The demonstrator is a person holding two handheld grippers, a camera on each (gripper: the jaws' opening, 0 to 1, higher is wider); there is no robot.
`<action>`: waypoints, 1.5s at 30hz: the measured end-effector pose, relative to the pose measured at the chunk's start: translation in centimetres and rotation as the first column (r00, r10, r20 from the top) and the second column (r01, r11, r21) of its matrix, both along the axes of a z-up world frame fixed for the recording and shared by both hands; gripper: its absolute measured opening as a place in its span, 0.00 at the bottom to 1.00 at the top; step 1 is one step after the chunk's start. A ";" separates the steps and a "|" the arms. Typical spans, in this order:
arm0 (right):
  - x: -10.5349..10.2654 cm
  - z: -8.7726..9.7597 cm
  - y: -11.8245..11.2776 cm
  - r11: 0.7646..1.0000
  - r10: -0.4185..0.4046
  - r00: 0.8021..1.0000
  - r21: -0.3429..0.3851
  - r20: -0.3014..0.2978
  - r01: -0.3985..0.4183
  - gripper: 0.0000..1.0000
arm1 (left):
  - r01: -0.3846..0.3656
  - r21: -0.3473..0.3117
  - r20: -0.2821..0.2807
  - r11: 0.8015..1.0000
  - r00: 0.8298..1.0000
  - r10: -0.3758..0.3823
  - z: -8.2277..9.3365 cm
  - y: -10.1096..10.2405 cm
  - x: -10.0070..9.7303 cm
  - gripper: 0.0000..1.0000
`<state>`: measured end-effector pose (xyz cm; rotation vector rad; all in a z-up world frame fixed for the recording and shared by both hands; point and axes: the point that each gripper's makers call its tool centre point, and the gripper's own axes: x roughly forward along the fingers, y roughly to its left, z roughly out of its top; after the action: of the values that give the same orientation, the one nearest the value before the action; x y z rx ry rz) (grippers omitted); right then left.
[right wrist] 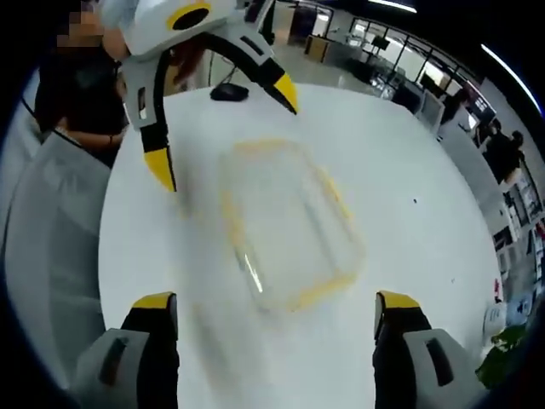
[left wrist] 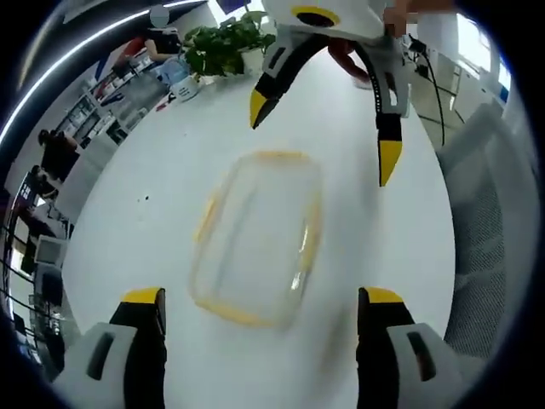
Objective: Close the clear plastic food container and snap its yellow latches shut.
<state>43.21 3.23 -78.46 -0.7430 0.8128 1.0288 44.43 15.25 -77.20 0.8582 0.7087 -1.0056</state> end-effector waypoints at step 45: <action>-7.1 3.4 -2.1 0.916 -0.294 0.952 0.310 0.085 0.255 0.98 | -0.232 -0.332 0.028 0.914 0.966 0.255 2.5 3.8 -8.6 0.95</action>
<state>36.08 1.14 -75.11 -0.4186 0.6114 0.8140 35.83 19.06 -74.68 0.4982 0.5521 -0.8329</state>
